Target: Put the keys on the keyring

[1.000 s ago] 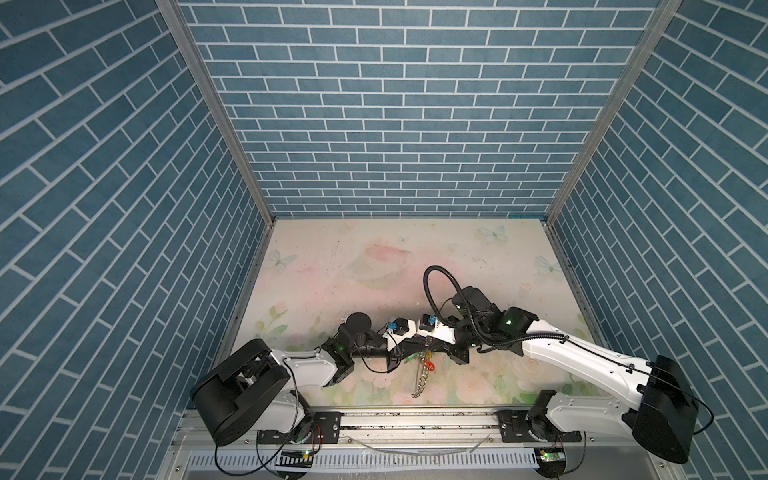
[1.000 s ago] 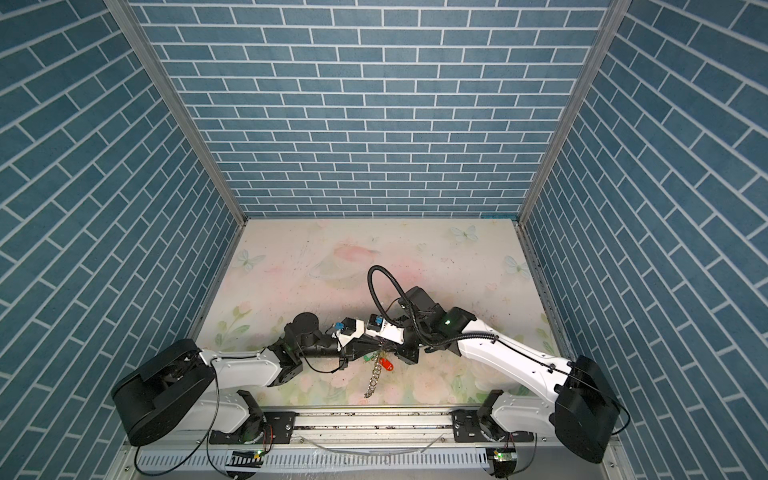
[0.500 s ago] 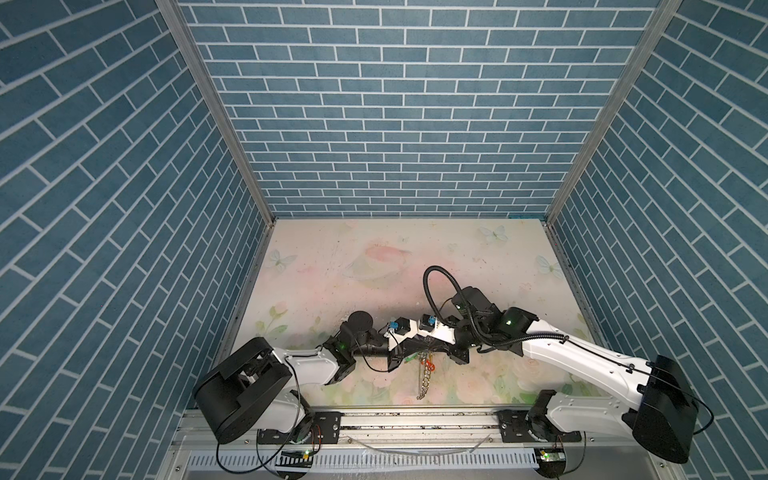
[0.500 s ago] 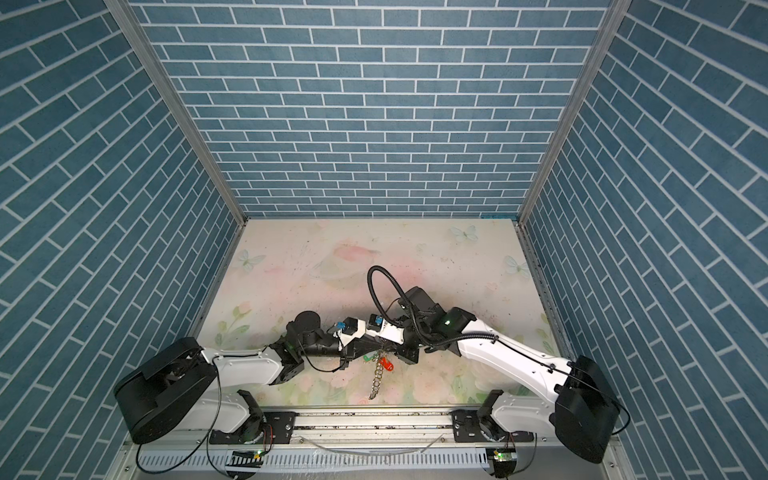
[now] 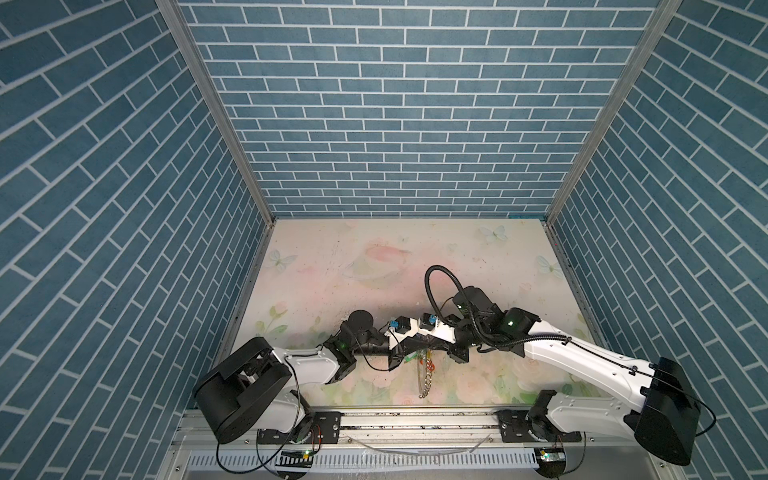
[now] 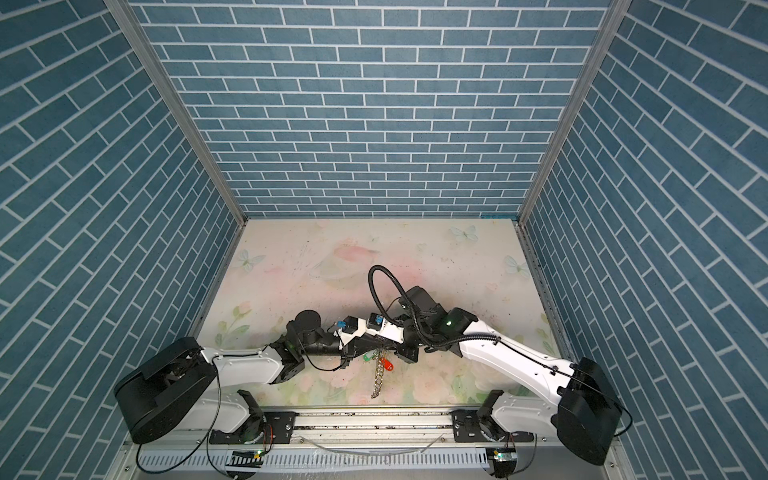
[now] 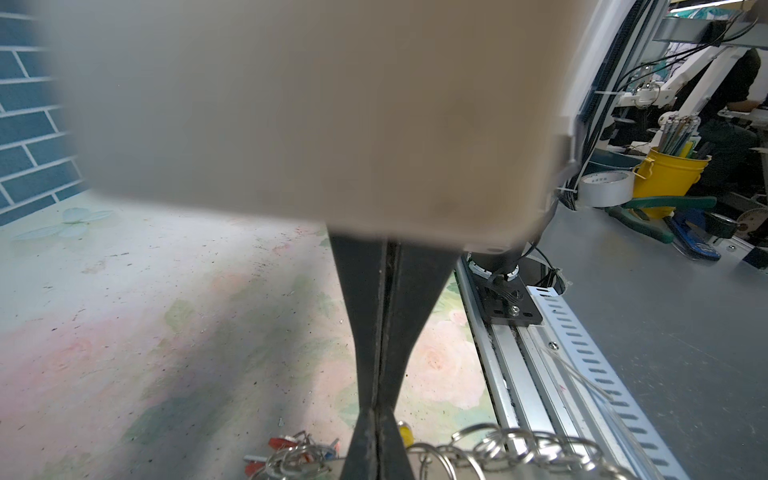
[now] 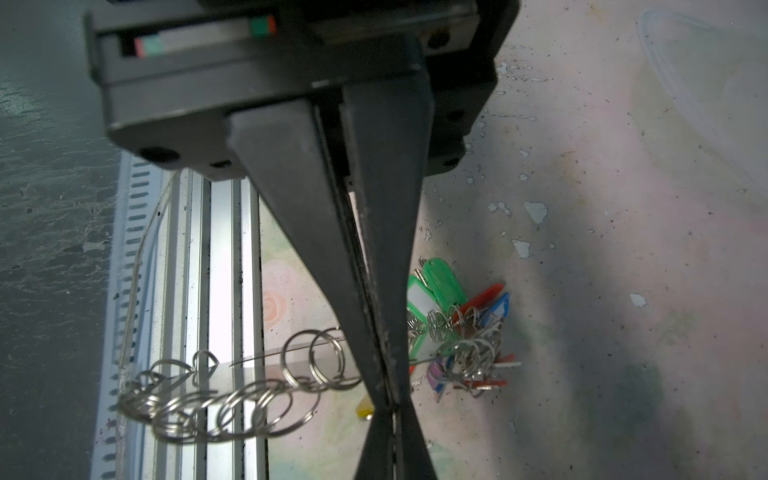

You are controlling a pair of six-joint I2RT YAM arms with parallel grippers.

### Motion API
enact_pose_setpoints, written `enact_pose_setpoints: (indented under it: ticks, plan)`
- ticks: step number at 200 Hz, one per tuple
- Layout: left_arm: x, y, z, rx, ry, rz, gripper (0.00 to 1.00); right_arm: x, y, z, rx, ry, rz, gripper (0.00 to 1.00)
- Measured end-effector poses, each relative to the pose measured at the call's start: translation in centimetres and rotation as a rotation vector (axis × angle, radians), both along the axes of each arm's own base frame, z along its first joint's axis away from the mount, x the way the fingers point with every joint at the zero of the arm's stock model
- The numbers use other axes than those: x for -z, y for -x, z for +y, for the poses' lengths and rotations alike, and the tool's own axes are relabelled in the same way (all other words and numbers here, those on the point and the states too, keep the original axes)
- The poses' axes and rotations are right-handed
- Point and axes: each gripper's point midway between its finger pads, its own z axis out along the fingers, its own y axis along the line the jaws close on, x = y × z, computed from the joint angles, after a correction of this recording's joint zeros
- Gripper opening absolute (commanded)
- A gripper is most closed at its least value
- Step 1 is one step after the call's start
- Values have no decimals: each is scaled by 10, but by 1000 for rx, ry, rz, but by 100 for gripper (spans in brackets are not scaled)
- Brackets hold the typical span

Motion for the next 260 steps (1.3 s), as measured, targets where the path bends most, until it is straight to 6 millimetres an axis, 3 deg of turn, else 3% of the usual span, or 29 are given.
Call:
enact_pose_setpoints:
  ticks: [30,47,84,184,260]
  plan:
    - [-3,-4,1,-29,18,-7,0,-4,-4,1,12,-18,-29,14]
    - [-1,-4,3,-43,22,1,0,-10,-7,0,28,-43,-60,15]
    - [5,-6,5,-75,31,13,0,-14,-12,0,47,-67,-96,10]
    - [-6,-9,7,-98,78,-22,0,-3,-13,4,70,-63,-56,1]
    - [-8,-10,7,-104,113,-23,0,1,-17,6,85,-56,-58,5]
